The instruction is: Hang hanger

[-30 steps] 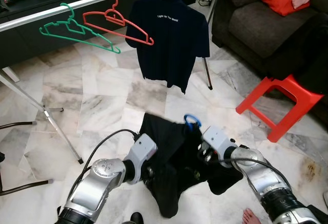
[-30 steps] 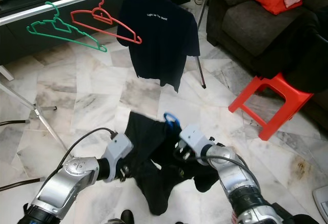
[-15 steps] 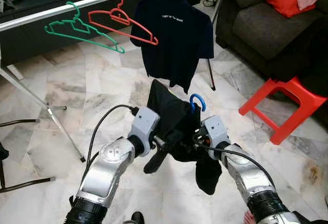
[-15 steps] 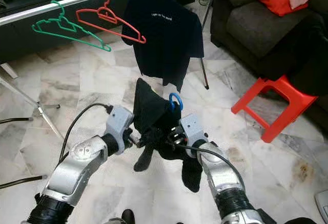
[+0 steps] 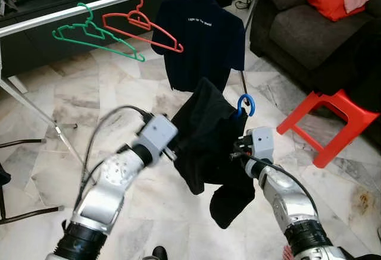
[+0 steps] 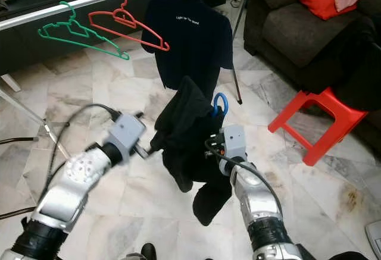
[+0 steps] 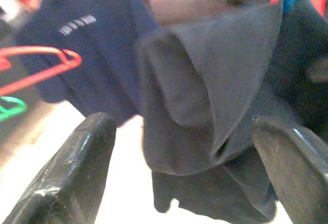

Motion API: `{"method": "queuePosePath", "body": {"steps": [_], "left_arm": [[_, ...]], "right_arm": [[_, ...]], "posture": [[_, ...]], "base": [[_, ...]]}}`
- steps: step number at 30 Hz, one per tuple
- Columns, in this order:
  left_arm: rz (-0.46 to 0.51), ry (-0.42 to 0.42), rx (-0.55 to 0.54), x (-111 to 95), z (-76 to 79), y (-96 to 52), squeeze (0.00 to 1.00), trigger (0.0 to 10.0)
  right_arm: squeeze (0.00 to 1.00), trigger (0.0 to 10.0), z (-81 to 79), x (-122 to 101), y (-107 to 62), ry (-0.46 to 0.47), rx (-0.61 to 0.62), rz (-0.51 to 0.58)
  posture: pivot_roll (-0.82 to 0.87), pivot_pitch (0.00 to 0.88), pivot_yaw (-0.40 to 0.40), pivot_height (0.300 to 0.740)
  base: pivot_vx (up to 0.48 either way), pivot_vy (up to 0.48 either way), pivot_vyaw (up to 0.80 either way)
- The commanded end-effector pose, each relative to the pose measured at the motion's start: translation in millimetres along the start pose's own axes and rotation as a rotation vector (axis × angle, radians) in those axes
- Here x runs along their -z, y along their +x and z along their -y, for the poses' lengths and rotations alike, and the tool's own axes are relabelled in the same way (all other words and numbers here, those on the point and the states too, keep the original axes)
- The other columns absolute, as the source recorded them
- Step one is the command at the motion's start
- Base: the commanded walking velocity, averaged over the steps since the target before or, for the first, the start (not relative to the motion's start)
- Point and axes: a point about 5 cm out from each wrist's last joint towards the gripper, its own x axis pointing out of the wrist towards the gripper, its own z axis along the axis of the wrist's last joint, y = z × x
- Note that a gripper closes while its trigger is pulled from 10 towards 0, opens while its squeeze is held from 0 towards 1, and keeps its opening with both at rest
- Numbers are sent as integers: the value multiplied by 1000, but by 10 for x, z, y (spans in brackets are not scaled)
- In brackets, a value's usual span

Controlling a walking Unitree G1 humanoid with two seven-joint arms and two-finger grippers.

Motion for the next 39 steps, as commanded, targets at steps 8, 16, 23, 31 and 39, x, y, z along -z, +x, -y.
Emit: {"method": "queuePosePath", "body": {"steps": [8, 16, 23, 31, 39], "left_arm": [[45, 86, 187, -2, 89, -83, 0, 10000], [11, 102, 196, 90, -87, -195, 0, 10000], [-150, 124, 451, 364, -64, -479, 0, 10000], [-329, 112, 720, 674, 156, -697, 0, 10000], [-327, 85, 798, 671, 375, -624, 0, 10000]], "right_arm": [[0, 0, -112, 67, -30, -66, -150, -53], [0, 0, -24, 198, -182, -290, -379, -171], [0, 0, 224, 231, -467, -536, -641, -267], [0, 0, 294, 213, -563, -663, -839, -354], [0, 0, 59, 285, -501, -663, -958, -355]], "posture": [[-19, 217, -15, 740], [-16, 218, -18, 740], [-19, 198, -12, 740], [-18, 182, -11, 740], [-7, 173, -20, 740]], "base": [[0, 0, 0], [0, 0, 0], [0, 0, 0], [0, 0, 0], [0, 0, 0]]}}
